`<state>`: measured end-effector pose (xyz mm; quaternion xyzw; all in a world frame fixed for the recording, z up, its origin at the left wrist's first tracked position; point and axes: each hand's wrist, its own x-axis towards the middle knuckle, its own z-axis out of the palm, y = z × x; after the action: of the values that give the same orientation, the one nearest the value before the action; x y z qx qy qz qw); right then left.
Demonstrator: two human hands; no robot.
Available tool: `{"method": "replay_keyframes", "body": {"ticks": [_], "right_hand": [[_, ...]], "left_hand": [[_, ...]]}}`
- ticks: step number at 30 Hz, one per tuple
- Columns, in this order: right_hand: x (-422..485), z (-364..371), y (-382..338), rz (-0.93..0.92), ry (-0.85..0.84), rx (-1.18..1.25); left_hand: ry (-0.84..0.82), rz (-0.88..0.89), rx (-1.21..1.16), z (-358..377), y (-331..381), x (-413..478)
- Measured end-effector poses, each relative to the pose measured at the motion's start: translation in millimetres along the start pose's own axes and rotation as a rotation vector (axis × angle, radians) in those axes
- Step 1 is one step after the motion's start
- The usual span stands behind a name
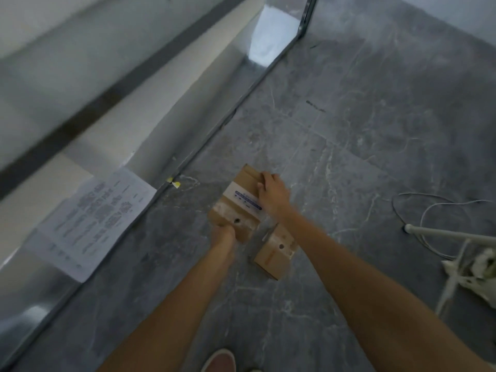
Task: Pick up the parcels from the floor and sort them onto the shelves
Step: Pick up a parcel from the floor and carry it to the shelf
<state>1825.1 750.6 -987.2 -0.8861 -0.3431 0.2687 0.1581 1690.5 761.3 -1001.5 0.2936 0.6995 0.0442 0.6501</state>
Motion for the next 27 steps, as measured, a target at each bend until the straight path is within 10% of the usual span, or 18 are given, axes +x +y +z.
{"method": "replay_keyframes", "body": {"ticks": [16,27], "right_hand": [[-222,-484,-257,0.089,0.386,0.596],[-345,-621,-342,0.023,0.474,0.797]], "left_hand": [[-0.146,0.546,-0.023,-103,313,-499],[-0.179,0.774,0.048,-160,389,-682]]}}
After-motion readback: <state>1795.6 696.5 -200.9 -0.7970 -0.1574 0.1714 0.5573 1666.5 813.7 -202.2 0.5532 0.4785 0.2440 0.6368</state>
